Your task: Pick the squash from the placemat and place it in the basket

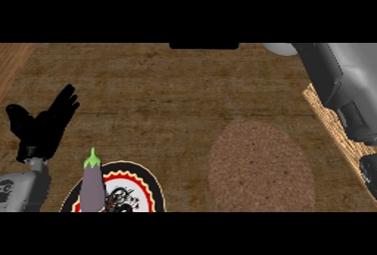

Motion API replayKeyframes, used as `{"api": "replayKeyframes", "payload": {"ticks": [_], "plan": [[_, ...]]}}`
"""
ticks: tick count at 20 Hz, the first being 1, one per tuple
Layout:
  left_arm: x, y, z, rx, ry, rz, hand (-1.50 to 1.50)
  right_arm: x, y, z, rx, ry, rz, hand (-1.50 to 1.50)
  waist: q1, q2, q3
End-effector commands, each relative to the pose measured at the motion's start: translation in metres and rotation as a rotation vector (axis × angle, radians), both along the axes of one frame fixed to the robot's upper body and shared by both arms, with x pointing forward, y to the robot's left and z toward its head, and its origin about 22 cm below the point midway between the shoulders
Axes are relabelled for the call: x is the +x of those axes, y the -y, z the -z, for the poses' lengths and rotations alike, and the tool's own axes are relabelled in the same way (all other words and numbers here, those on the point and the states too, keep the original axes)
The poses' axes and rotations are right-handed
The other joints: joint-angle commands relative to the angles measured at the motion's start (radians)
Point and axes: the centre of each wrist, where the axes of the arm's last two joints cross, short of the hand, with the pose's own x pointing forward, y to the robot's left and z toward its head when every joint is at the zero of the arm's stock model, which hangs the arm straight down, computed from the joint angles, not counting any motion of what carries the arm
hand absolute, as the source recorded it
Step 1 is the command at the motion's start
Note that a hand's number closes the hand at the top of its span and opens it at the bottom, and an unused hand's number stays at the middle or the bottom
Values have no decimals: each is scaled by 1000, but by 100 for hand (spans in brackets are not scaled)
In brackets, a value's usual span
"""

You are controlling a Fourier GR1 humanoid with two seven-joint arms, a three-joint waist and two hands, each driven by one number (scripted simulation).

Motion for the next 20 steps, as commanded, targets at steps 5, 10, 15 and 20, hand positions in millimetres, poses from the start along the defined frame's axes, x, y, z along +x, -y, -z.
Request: {"api": "replayKeyframes", "payload": {"ticks": [5, 10, 15, 20], "plan": [[1, 11, 3, 13, -5, -8, 0, -1, 41, 20, 112, -41, 207, 150, -25, -7, 1], [-12, 6, -7, -4, -26, -21, 0, -10, 90, 43, 84, -88, 223, 150, -29, -16, 2], [-14, -15, 3, -7, -22, -42, 0, -29, 110, 90, 150, -22, 178, 150, -43, -14, 2], [-3, -17, 1, -22, -11, -19, 0, -43, 134, 98, 128, -9, 214, 150, -19, -3, 1]]}}
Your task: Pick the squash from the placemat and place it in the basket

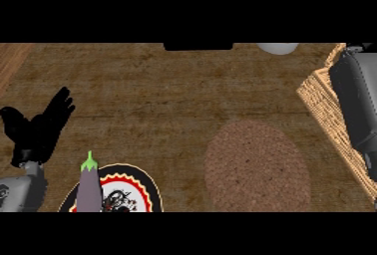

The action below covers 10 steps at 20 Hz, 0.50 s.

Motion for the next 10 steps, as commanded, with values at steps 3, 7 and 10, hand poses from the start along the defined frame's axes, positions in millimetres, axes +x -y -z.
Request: {"api": "replayKeyframes", "payload": {"ticks": [3, 7, 10], "plan": [[-4, -5, -6, -4, 1, 15, 0, -20, 49, 0, 91, 140, 256, -150, 11, 3, 0], [15, 7, -7, 5, 34, -2, 0, -38, 56, 37, 122, 83, 247, -150, -2, 5, 0], [-4, 7, -5, 7, 22, 22, 0, -50, 78, 37, 106, 95, 200, -150, 19, 6, 0]]}}
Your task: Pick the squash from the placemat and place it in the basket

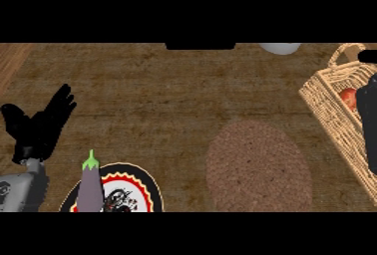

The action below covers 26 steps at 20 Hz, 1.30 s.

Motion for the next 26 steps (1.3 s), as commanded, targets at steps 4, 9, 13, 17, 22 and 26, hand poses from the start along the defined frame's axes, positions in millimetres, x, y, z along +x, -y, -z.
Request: {"api": "replayKeyframes", "payload": {"ticks": [4, 9, 13, 17, 22, 26], "plan": [[2, -5, -3, 19, 8, -3, 0, -17, -6, -15, 39, 114, -4, -150, 8, 1, 0], [6, 3, -4, 1, -3, 5, 0, -39, 16, -41, 41, 373, 89, -150, -13, -3, 0], [-1, -3, -5, 5, -13, -17, 0, -69, 25, -43, 56, 528, 154, -150, -24, -12, 0], [-1, -17, -6, 4, -31, -34, 0, -119, 16, -35, 83, 588, 147, -150, -50, -17, -1], [-11, -17, 7, 12, -26, -46, 0, -191, -7, -20, 172, 527, 98, -150, -50, -15, -1], [-25, -27, 16, 0, -27, -57, 0, -251, -19, -14, 212, 478, 59, -150, -49, -16, -1]]}}
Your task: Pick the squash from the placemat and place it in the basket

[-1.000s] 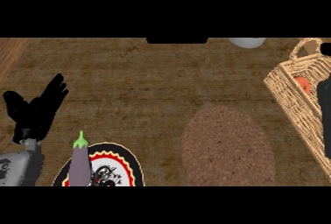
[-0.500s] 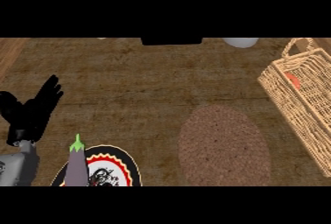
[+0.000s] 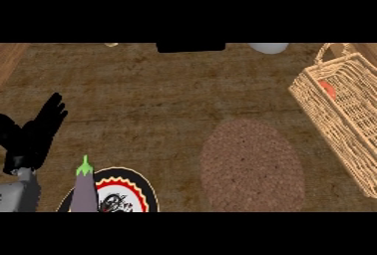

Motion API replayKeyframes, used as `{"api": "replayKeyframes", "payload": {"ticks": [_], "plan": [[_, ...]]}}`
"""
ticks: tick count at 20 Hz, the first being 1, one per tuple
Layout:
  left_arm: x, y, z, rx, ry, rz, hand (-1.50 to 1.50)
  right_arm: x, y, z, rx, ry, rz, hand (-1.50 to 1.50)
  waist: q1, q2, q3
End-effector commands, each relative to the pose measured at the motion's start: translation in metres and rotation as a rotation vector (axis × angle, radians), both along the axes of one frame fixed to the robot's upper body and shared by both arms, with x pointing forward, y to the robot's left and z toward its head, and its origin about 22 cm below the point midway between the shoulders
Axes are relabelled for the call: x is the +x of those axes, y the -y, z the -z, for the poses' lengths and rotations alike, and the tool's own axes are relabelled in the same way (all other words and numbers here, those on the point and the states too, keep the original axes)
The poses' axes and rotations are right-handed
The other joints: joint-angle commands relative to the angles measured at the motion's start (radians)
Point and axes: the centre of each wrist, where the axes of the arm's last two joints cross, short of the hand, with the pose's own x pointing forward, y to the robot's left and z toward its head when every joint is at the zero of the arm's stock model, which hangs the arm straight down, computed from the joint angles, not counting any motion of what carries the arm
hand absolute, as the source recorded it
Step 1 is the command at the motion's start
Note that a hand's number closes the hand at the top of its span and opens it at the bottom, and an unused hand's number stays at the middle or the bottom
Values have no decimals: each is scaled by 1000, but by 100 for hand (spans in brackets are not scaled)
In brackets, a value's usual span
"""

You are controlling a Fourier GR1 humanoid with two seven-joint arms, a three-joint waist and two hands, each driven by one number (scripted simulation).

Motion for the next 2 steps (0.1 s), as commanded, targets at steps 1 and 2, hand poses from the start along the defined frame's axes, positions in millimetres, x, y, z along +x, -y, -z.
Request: {"api": "replayKeyframes", "payload": {"ticks": [1, 2], "plan": [[10, -5, -11, -4, 11, -18, 0, -67, -13, -6, 52, -63, -71, -150, -7, 4, 1], [3, 2, -2, -17, 10, 24, 0, -82, -17, 0, 46, -55, -61, -150, 14, 8, 1]]}}
